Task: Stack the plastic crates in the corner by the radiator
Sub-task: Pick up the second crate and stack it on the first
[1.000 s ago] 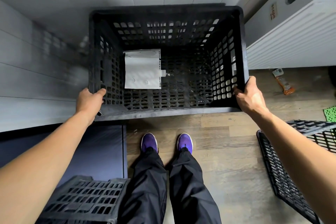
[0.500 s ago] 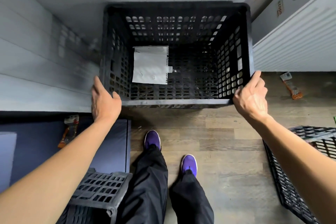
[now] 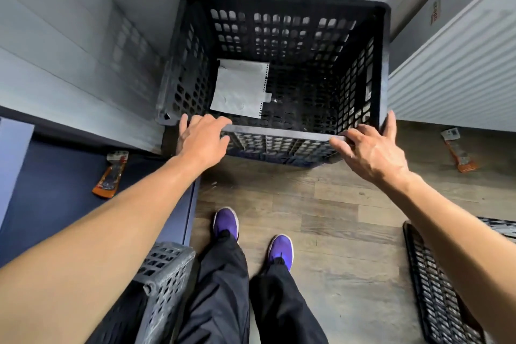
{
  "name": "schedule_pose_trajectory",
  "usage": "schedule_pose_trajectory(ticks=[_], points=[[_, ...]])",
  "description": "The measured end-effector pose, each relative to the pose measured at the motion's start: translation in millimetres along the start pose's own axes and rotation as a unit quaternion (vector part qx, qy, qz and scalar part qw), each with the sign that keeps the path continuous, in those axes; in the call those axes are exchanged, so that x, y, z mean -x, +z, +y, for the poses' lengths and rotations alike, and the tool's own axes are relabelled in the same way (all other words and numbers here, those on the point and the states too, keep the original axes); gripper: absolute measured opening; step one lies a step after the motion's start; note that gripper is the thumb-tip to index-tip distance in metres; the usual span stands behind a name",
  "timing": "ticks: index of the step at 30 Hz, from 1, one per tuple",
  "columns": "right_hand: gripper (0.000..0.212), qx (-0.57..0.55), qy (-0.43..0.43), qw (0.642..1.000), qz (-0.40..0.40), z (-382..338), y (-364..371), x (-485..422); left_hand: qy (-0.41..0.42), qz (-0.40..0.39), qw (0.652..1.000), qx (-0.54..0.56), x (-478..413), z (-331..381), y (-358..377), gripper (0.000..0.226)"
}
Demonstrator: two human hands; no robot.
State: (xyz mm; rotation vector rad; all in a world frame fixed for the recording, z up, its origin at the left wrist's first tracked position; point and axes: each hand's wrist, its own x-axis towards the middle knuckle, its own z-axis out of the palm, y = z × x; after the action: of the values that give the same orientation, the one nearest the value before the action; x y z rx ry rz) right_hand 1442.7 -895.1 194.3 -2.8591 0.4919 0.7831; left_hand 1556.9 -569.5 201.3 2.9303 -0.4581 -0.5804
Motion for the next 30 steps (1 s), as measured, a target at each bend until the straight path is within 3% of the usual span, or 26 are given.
schedule_pose_trajectory(ticks=[6,14,22,27,30], points=[[0.081,-0.120,0.028,0.992,-0.037,-1,-15,8,0.004,-0.030,1.000,-0.007,-18,16,3,0.014],[0.059,-0.126,0.002,0.992,0.026,-2,-6,9,0.032,0.044,0.998,0.023,-30,4,17,0.020],[0.046,-0.139,-0.028,0.989,0.050,-2,16,6,0.032,0.026,0.999,0.005,-32,4,17,0.021],[0.071,-0.123,-0.051,0.990,0.041,10,18,0,0.017,0.020,1.000,0.015,-26,12,16,0.021],[0.072,-0.109,-0.059,0.990,0.061,16,13,-4,0.012,0.020,0.999,0.026,-26,15,18,0.025]])
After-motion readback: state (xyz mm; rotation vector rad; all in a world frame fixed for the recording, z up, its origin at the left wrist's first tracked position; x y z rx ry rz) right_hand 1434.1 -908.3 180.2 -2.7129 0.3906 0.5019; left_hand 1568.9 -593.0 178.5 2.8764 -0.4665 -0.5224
